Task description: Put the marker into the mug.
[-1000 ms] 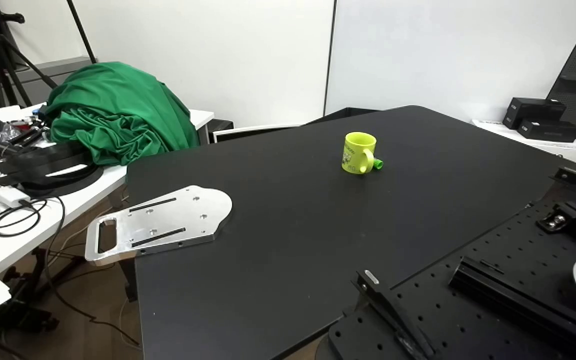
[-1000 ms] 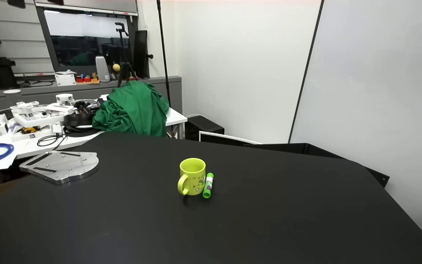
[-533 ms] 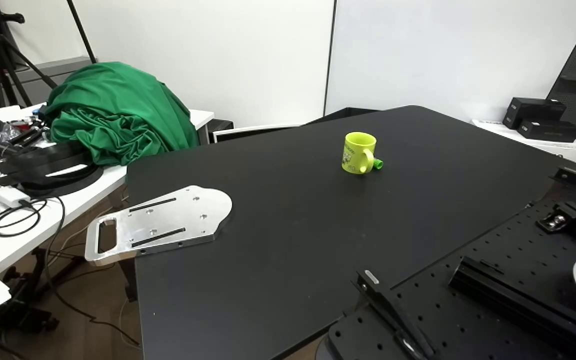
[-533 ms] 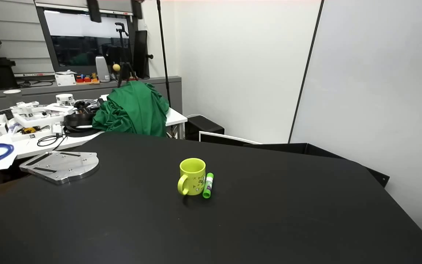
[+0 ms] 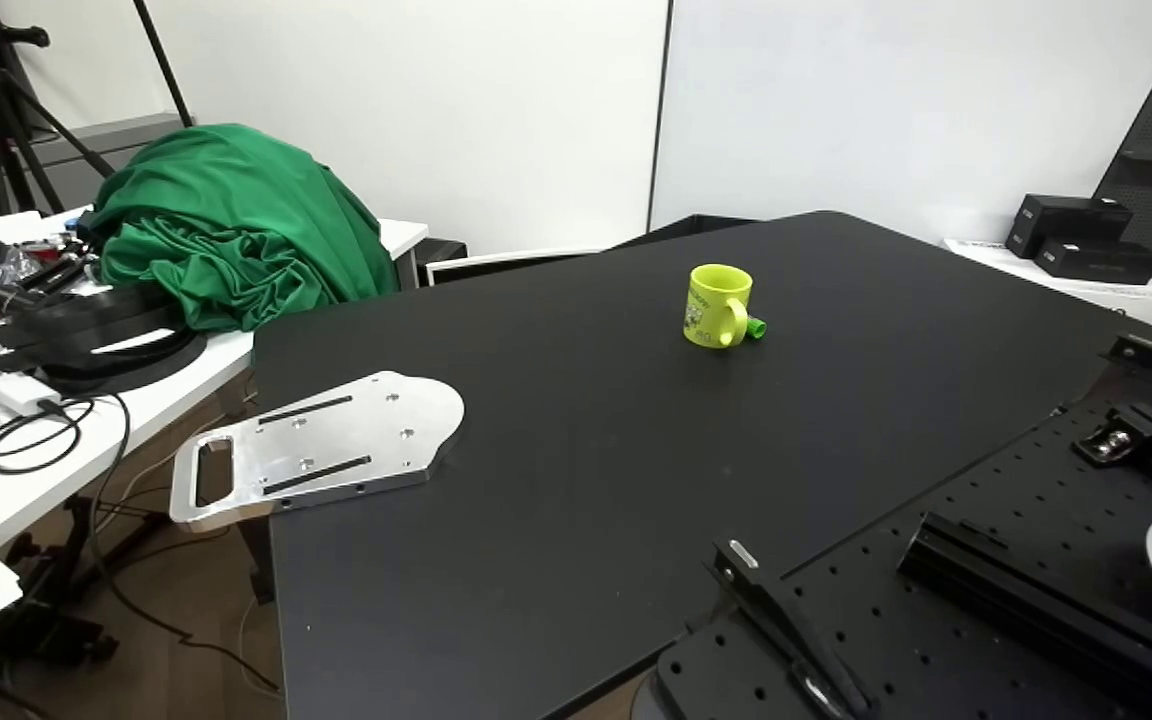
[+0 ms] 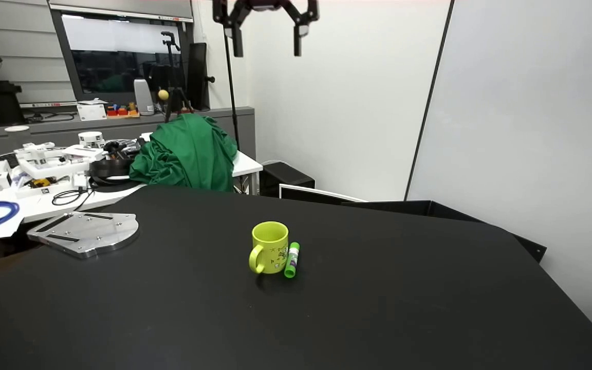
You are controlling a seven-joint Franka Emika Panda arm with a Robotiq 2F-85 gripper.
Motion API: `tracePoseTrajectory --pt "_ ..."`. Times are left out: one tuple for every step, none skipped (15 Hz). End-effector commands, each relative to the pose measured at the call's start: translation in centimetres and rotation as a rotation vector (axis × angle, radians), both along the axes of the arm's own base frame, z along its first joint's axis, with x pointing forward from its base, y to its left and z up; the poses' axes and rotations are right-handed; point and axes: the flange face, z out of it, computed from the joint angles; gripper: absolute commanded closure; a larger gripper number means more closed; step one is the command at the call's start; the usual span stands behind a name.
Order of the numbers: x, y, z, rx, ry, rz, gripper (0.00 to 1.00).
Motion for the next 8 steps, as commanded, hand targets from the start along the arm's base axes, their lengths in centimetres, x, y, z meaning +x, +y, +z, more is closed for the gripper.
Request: tracePoseTrajectory --pt "1.9 -4.8 -2.0 0.008 0.033 -0.018 0.00" --pt "2.2 -6.0 -2.9 0.004 0.042 -0.026 0.00" --pt "2.5 -7.0 -3.6 0.003 0.047 -0.029 0.00" --pt "2.9 -7.9 -4.5 0.002 0.048 -0.028 0.00" --pt "3.4 -8.7 -5.2 -0.009 0.042 -0.024 0.00" --pt "3.9 -9.3 -5.9 -0.018 0.029 -0.016 0.00" --pt "4.6 -9.8 -6.6 -0.028 0.016 -0.010 0.00" --pt "5.4 -10.2 -7.3 -0.031 0.005 -0.006 0.00"
